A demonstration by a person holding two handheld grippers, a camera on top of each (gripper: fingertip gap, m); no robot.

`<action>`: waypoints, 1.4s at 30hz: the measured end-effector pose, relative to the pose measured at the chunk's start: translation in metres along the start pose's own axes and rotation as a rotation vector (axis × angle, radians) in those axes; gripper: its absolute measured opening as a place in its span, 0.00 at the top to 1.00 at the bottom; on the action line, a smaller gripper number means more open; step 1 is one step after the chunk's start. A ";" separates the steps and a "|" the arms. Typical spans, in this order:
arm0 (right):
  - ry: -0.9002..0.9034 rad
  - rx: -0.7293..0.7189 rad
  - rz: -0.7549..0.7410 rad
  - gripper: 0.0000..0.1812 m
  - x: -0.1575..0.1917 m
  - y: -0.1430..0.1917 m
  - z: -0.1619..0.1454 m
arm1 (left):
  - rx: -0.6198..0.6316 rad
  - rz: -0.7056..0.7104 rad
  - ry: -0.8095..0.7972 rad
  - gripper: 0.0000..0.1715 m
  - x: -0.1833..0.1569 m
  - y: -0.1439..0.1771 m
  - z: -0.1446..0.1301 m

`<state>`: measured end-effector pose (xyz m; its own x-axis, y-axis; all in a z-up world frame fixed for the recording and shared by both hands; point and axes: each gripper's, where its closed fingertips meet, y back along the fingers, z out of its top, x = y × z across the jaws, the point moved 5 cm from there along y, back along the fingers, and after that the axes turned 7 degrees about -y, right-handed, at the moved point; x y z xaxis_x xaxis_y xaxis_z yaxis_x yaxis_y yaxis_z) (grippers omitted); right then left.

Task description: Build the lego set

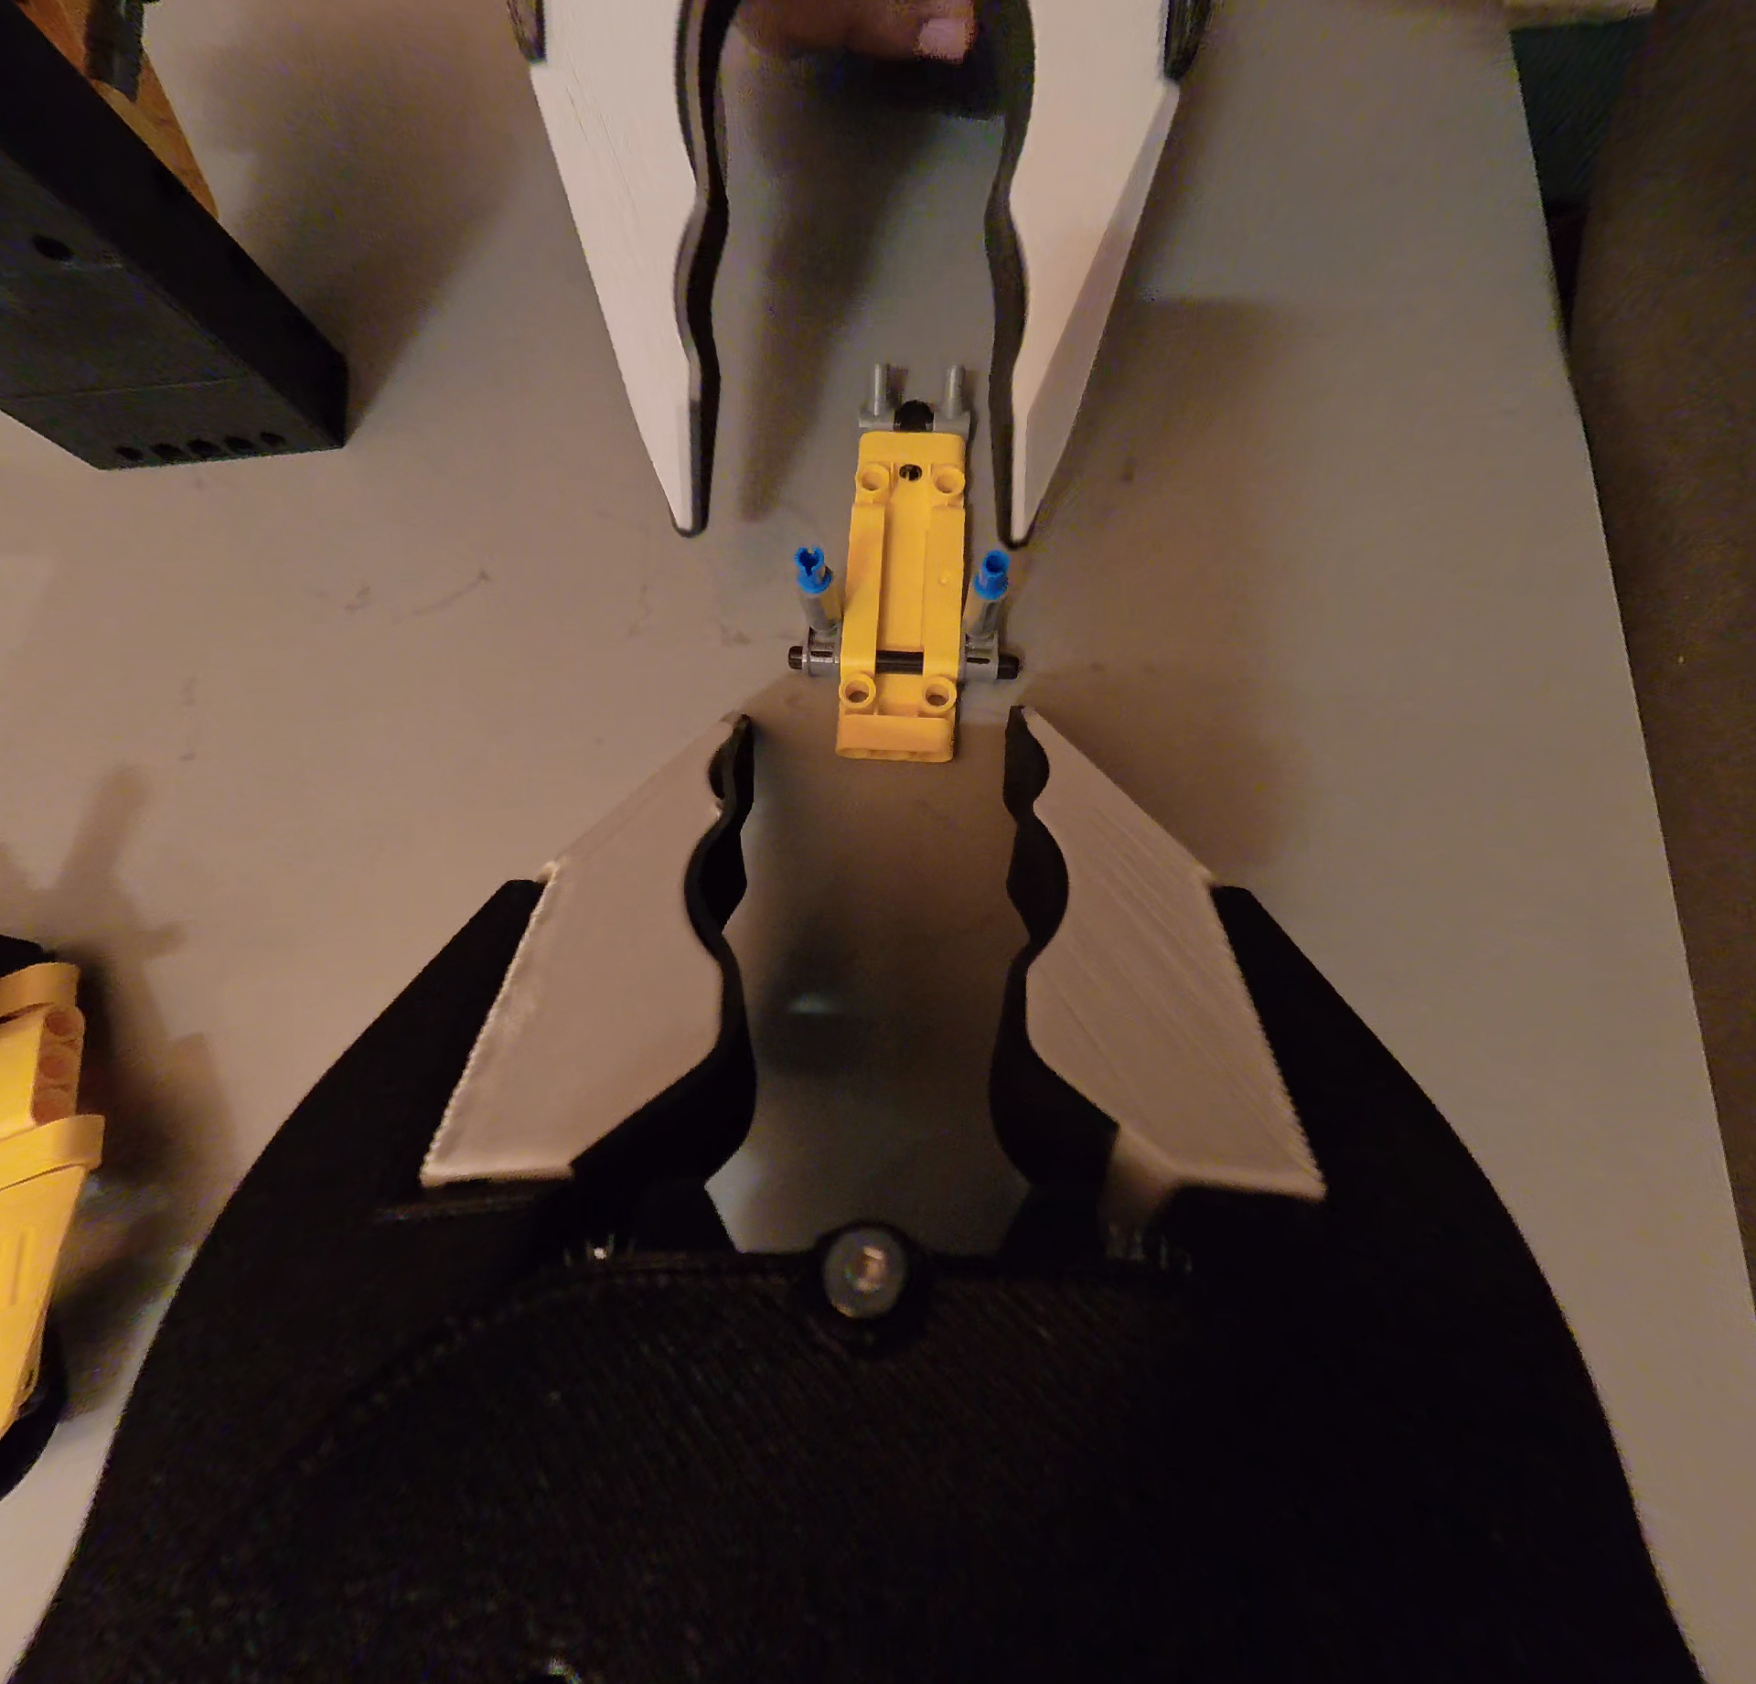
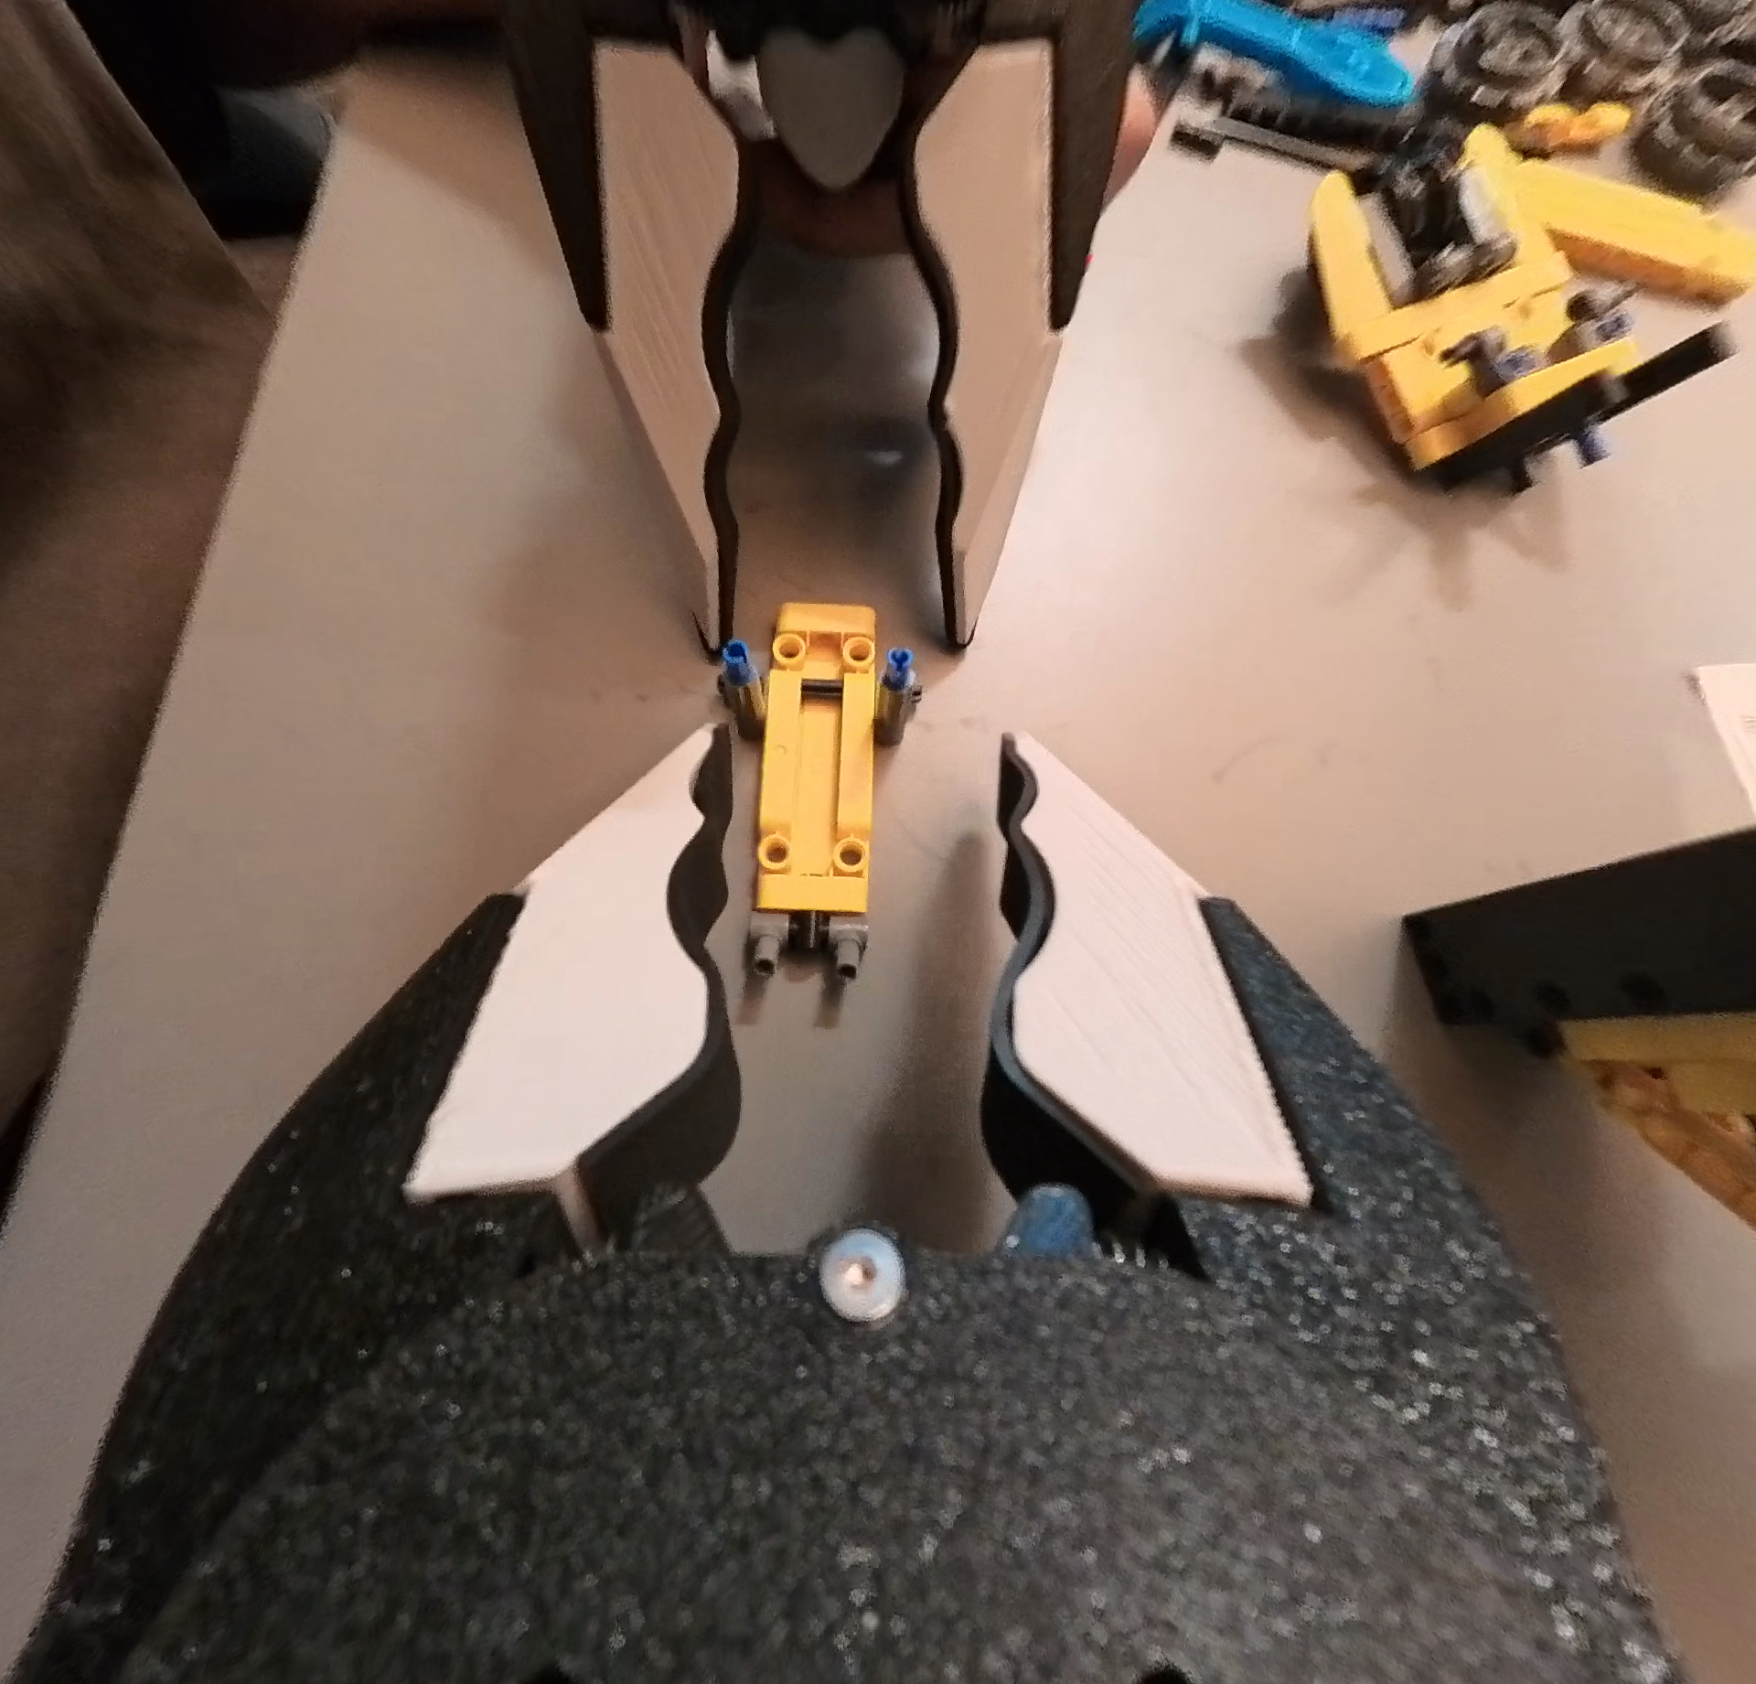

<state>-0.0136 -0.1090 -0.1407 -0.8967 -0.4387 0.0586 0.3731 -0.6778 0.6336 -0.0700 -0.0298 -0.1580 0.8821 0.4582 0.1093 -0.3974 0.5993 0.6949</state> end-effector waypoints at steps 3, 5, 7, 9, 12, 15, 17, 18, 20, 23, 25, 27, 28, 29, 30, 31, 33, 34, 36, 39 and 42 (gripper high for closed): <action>-0.009 -0.042 0.004 0.69 -0.001 0.008 0.005 | 0.000 0.000 0.000 0.71 0.000 0.000 0.000; -0.013 -0.068 0.003 0.69 -0.002 0.013 0.008 | 0.000 -0.001 0.001 0.71 0.000 0.000 0.000; -0.018 -0.098 0.006 0.69 -0.002 0.015 0.011 | 0.000 -0.001 0.001 0.71 0.000 0.000 0.000; -0.026 -0.124 0.006 0.69 -0.002 0.015 0.014 | 0.001 -0.001 0.001 0.71 0.000 0.000 0.000; -0.060 -0.125 -0.009 0.70 -0.006 0.009 0.013 | 0.001 -0.002 0.002 0.71 0.000 0.000 0.000; -0.106 -0.100 -0.001 0.70 -0.010 0.002 0.008 | 0.001 -0.003 0.002 0.71 0.000 0.000 0.000; -0.130 -0.117 0.007 0.71 -0.012 0.004 0.009 | 0.001 -0.002 0.002 0.71 0.000 0.000 0.000; -0.144 -0.137 0.013 0.71 -0.013 0.005 0.010 | 0.001 -0.002 0.002 0.71 0.000 0.000 0.000; -0.177 -0.187 0.027 0.71 -0.015 0.010 0.015 | 0.001 -0.003 0.003 0.71 0.000 0.000 0.000; -0.225 -0.239 0.022 0.71 -0.021 0.015 0.018 | 0.001 -0.004 0.004 0.71 0.000 0.000 0.000; -0.251 -0.247 0.015 0.71 -0.025 0.015 0.017 | 0.003 -0.005 0.003 0.70 0.000 0.000 0.000; -0.270 -0.249 0.007 0.71 -0.028 0.014 0.017 | 0.003 -0.006 0.004 0.70 0.000 0.000 0.000; -0.278 -0.253 0.003 0.72 -0.029 0.014 0.017 | 0.003 -0.005 0.003 0.70 0.000 0.000 0.000; -0.287 -0.256 0.003 0.72 -0.030 0.014 0.018 | 0.003 -0.005 0.003 0.70 0.000 0.000 0.000; -0.297 -0.258 0.011 0.72 -0.030 0.013 0.018 | 0.003 -0.005 0.003 0.70 0.000 0.000 0.000; -0.306 -0.255 0.024 0.72 -0.029 0.012 0.018 | 0.003 -0.005 0.003 0.70 0.000 0.000 0.000; -0.317 -0.245 0.038 0.72 -0.029 0.011 0.018 | 0.003 -0.005 0.002 0.70 0.000 0.000 0.000; -0.318 -0.241 0.041 0.72 -0.029 0.010 0.018 | 0.003 -0.005 0.003 0.70 0.000 0.000 -0.001; -0.314 -0.236 0.039 0.72 -0.028 0.009 0.018 | 0.004 -0.005 0.002 0.70 0.000 0.000 -0.001; -0.306 -0.229 0.034 0.72 -0.027 0.008 0.018 | 0.004 -0.005 0.003 0.70 0.000 0.000 -0.001; -0.303 -0.223 0.032 0.72 -0.027 0.008 0.017 | 0.004 -0.005 0.003 0.70 0.000 0.000 -0.001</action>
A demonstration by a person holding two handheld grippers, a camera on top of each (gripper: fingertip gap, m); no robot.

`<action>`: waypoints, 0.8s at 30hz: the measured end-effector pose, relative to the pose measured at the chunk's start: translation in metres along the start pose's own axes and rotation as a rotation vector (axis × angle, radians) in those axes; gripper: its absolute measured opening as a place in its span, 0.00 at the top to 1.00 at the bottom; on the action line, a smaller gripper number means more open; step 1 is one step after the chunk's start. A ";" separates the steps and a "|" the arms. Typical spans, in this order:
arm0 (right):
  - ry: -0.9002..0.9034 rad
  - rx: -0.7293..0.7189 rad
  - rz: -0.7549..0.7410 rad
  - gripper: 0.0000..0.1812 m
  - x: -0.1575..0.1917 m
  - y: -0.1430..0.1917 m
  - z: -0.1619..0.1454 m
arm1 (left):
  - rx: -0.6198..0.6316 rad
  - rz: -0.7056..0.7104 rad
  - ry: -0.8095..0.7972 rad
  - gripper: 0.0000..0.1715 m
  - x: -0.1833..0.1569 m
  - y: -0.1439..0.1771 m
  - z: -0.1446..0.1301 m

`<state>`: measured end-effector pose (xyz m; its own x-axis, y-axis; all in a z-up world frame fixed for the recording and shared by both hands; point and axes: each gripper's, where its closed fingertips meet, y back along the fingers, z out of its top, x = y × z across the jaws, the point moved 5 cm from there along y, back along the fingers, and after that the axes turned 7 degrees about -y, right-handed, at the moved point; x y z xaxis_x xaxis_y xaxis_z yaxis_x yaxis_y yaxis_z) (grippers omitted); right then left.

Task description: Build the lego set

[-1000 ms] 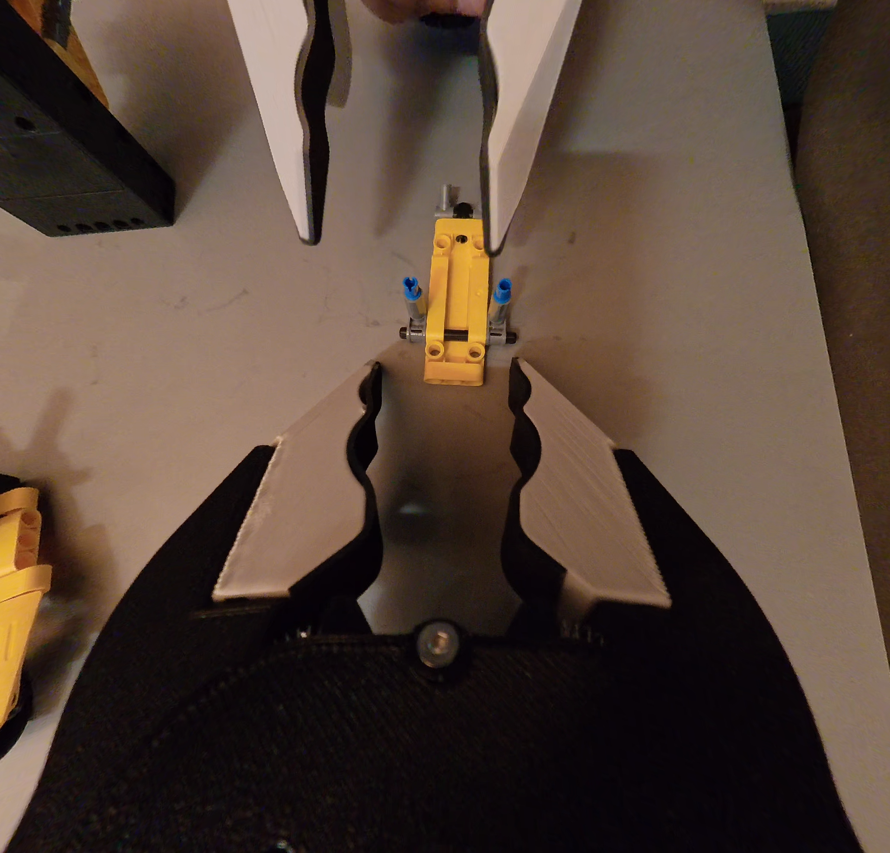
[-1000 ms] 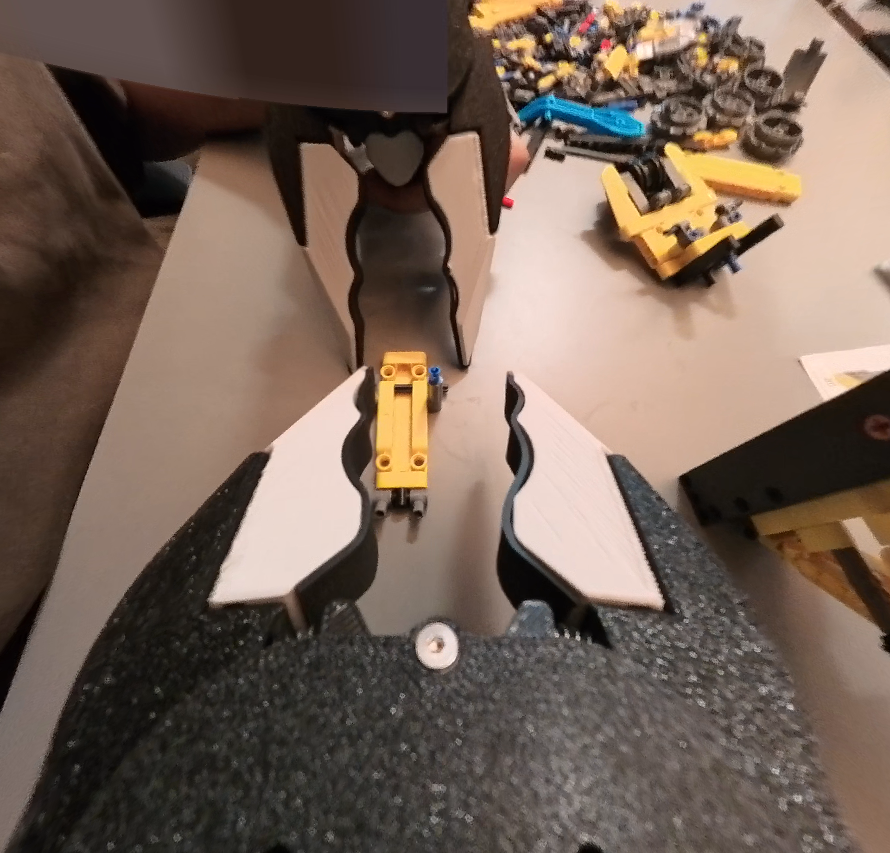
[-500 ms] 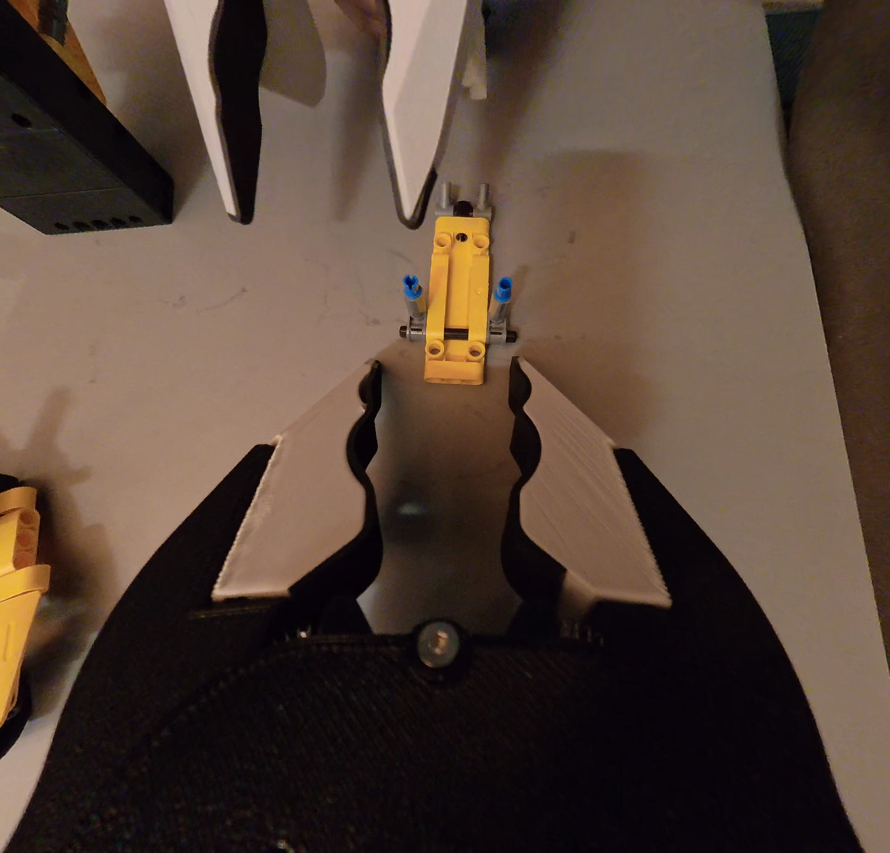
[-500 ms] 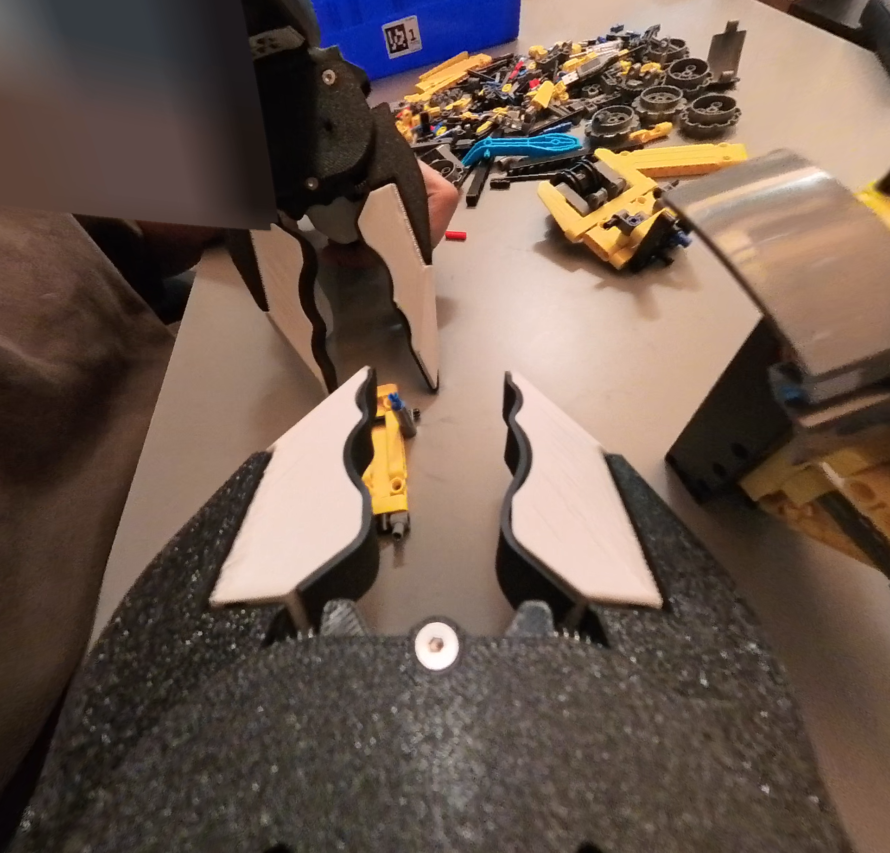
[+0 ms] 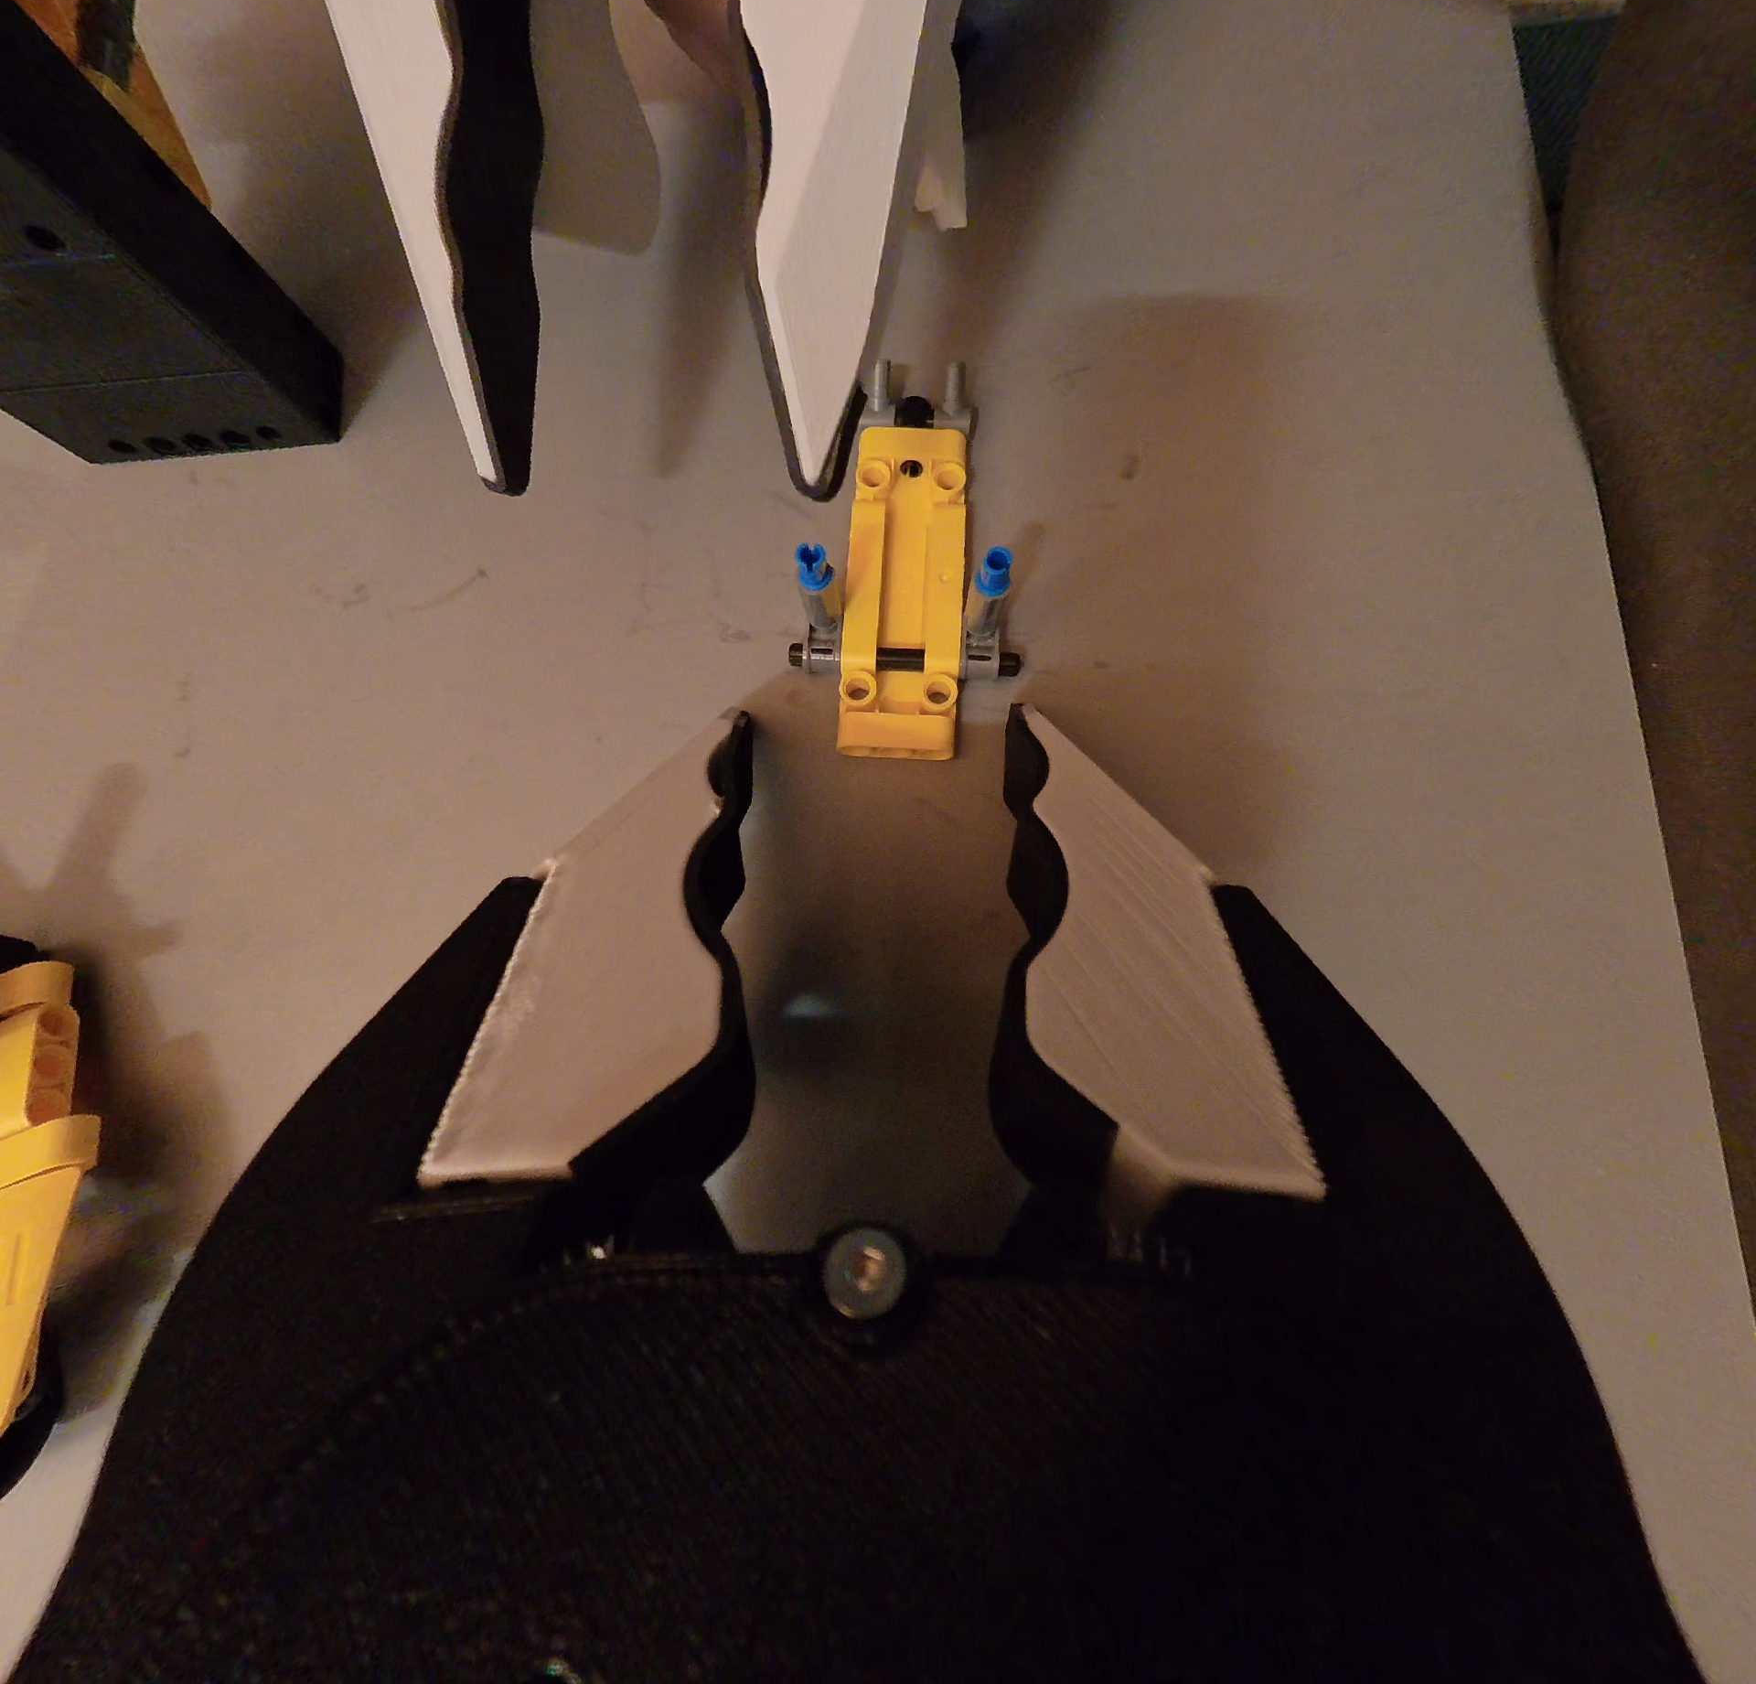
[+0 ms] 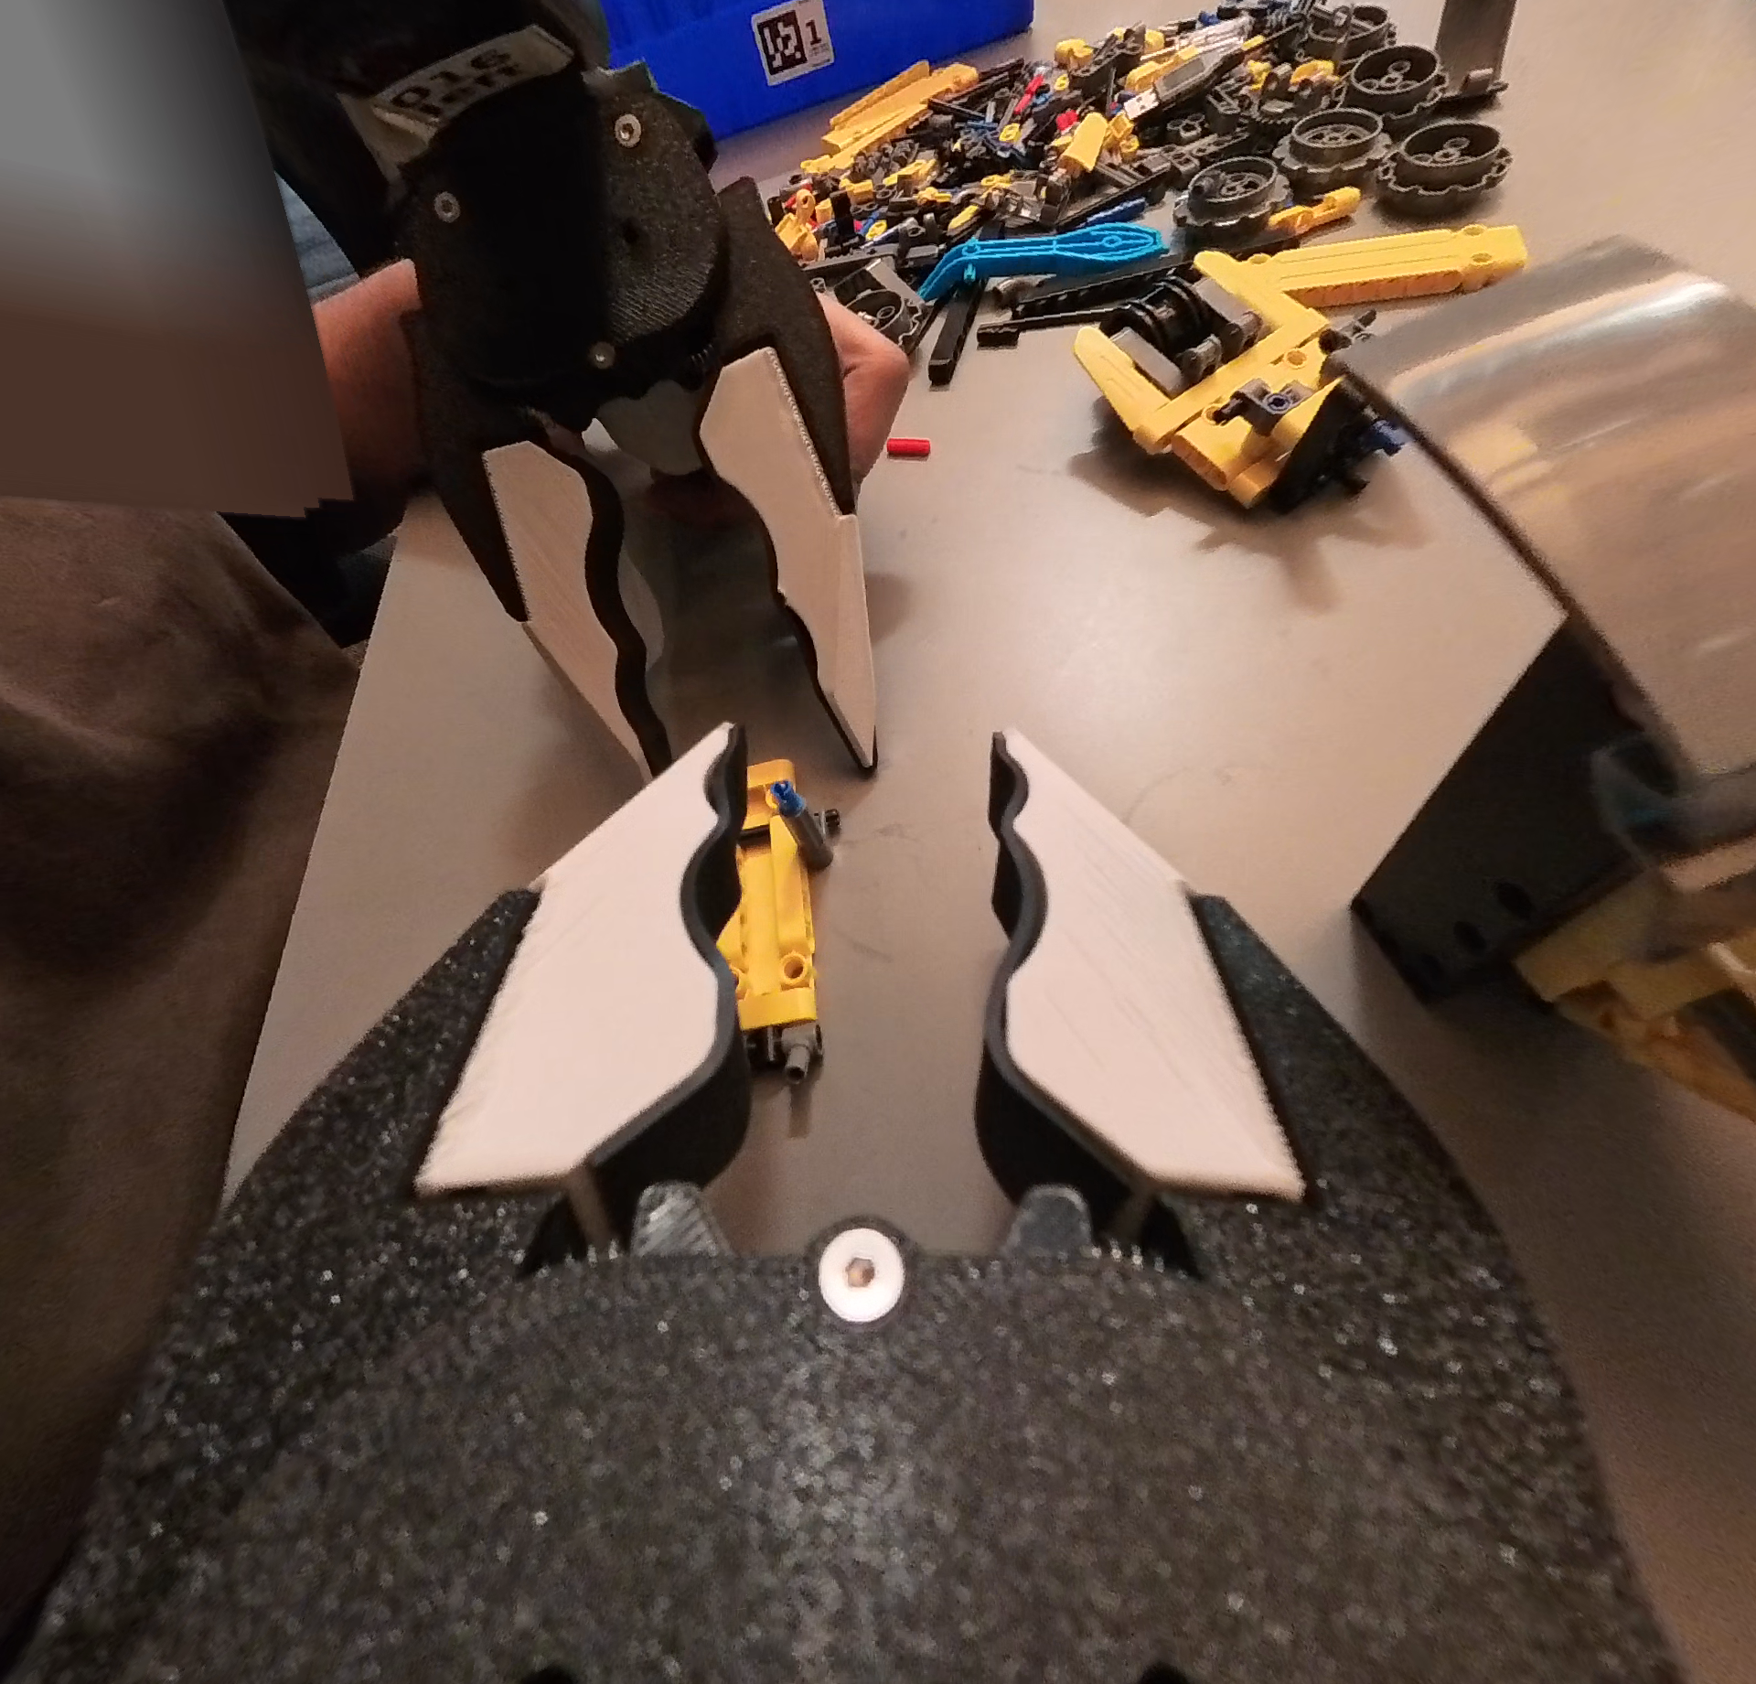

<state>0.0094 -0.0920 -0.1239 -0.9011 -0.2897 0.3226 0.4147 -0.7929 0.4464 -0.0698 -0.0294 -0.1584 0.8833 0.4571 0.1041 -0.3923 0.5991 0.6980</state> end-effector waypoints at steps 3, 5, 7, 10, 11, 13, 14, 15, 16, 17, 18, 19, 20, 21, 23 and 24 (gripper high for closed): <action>0.001 0.001 -0.002 0.72 0.000 0.000 0.000 | 0.000 0.000 0.000 0.70 0.000 0.000 0.000; 0.001 0.002 -0.002 0.72 0.000 0.000 0.000 | 0.000 0.000 0.000 0.70 0.000 0.000 0.000; 0.001 0.003 -0.003 0.72 0.000 0.000 0.000 | 0.000 0.000 0.000 0.70 0.000 0.000 0.000; 0.004 0.005 -0.005 0.72 0.000 -0.001 0.000 | 0.000 0.000 -0.001 0.70 0.000 0.000 0.000; 0.005 0.005 -0.006 0.72 0.000 -0.001 0.000 | 0.000 0.000 -0.001 0.70 0.000 0.000 0.000; 0.005 0.005 -0.006 0.72 0.000 -0.001 0.000 | 0.000 0.000 0.000 0.70 0.000 0.000 0.000; 0.005 0.005 -0.006 0.72 0.000 -0.001 0.000 | 0.000 0.000 0.000 0.70 0.000 0.000 0.000; 0.005 0.006 -0.006 0.72 0.000 -0.001 0.000 | 0.000 0.000 0.000 0.70 0.000 0.000 0.000; 0.005 0.006 -0.006 0.72 0.000 -0.001 0.000 | 0.000 0.000 0.000 0.70 0.000 0.000 0.000; 0.006 0.006 -0.007 0.72 0.000 -0.001 0.000 | 0.000 0.000 0.000 0.70 0.000 0.000 0.000; 0.007 0.006 -0.008 0.72 0.000 -0.001 0.000 | 0.000 0.000 -0.001 0.70 0.000 0.000 0.000; 0.007 0.007 -0.008 0.72 0.000 -0.001 0.000 | 0.000 0.000 -0.001 0.70 0.000 0.000 0.000; 0.008 0.008 -0.009 0.72 0.000 -0.001 0.000 | 0.000 0.000 0.000 0.70 0.000 0.000 0.000; 0.009 0.008 -0.009 0.72 0.000 -0.001 0.000 | 0.000 0.000 -0.001 0.70 0.000 0.000 0.000; 0.013 0.004 -0.014 0.72 0.000 -0.001 0.000 | 0.000 0.000 0.000 0.70 0.000 0.000 0.000; 0.014 0.002 -0.014 0.72 0.000 -0.001 0.000 | 0.000 0.000 0.000 0.70 0.000 0.000 0.000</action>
